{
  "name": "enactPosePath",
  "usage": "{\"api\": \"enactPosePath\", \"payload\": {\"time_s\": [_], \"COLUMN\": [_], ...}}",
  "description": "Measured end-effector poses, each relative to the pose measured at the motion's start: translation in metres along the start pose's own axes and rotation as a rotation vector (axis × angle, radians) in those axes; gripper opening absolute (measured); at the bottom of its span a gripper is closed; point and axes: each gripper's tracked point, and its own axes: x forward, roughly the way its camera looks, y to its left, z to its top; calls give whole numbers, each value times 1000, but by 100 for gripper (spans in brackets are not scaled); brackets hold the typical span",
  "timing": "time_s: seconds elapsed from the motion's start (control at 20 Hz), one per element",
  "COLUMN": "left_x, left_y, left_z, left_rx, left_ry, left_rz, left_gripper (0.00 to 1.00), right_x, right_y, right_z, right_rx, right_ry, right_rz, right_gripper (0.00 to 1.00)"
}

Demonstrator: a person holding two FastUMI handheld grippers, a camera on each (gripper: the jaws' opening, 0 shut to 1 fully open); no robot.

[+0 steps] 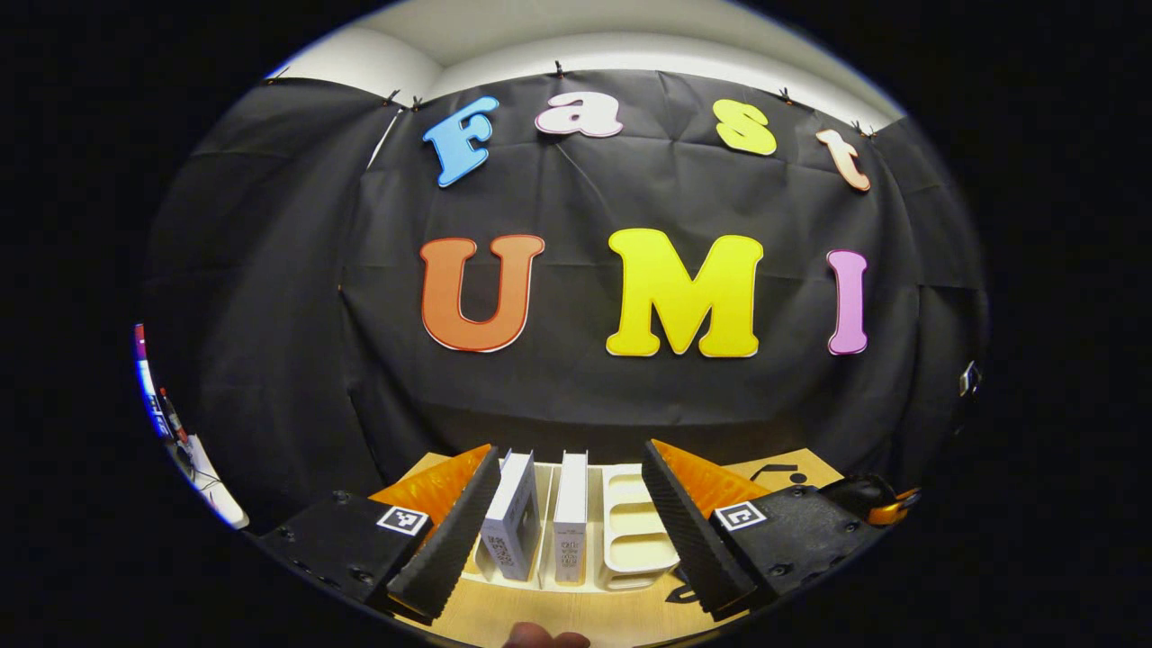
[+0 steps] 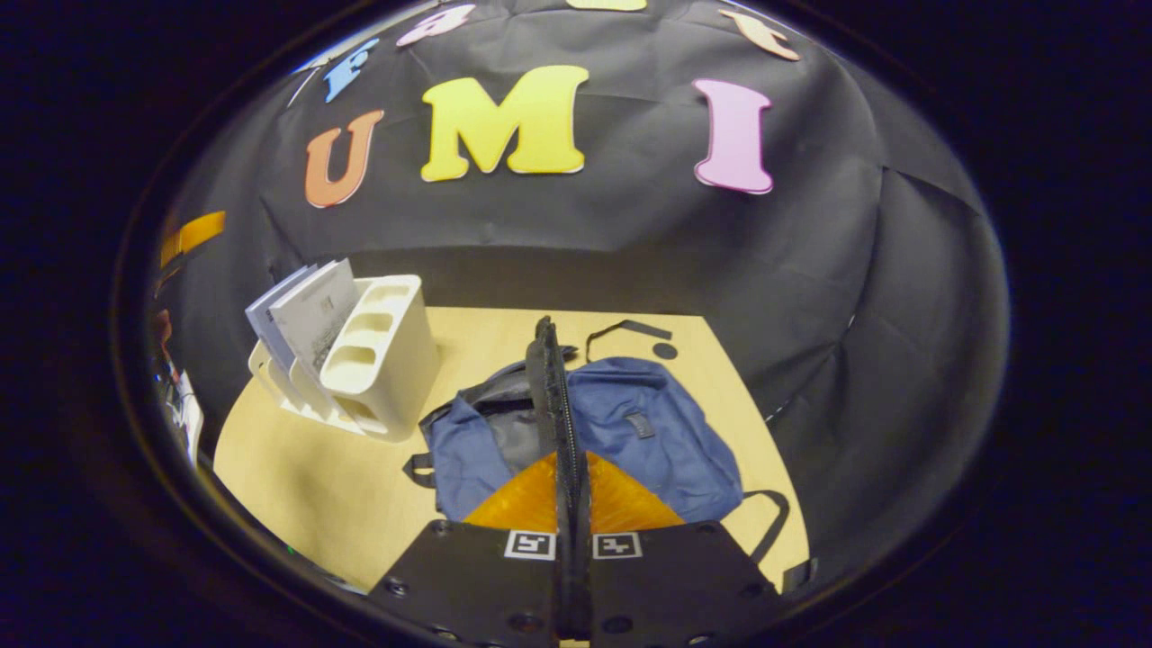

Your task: Open the schoolbag, grab two books from the bookshelf and put them into the schoolbag.

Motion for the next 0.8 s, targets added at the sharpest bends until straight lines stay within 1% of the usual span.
{"api": "enactPosePath", "payload": {"time_s": [0.2, 0.25, 0.3, 0.4, 0.5, 0.7, 0.75, 0.8], "left_x": [34, 46, 56, 70, 83, 93, 97, 100], "left_y": [-7, -10, -10, -10, -11, -15, -17, -18], "left_z": [-2, -5, -9, -17, -29, -52, -57, -64], "left_rx": [0, -5, 2, 3, 7, 70, 77, 74], "left_ry": [110, 153, 190, 262, 356, 516, 547, 594], "left_rz": [-27, -46, -50, -68, -88, -134, -142, -155], "left_gripper": [99, 99, 99, 99, 99, 99, 99, 99], "right_x": [-5, -5, -4, -1, 2, 8, 9, 8], "right_y": [-58, -70, -80, -98, -111, -121, -121, -122], "right_z": [26, 30, 33, 38, 38, 35, 35, 33], "right_rx": [-4, 1, 6, 19, 36, 71, 77, 84], "right_ry": [-12, -12, -11, -9, 1, 15, 21, 25], "right_rz": [-11, -11, -11, -8, -2, 13, 15, 18], "right_gripper": [0, 2, 0, 0, 0, 0, 2, 0]}}
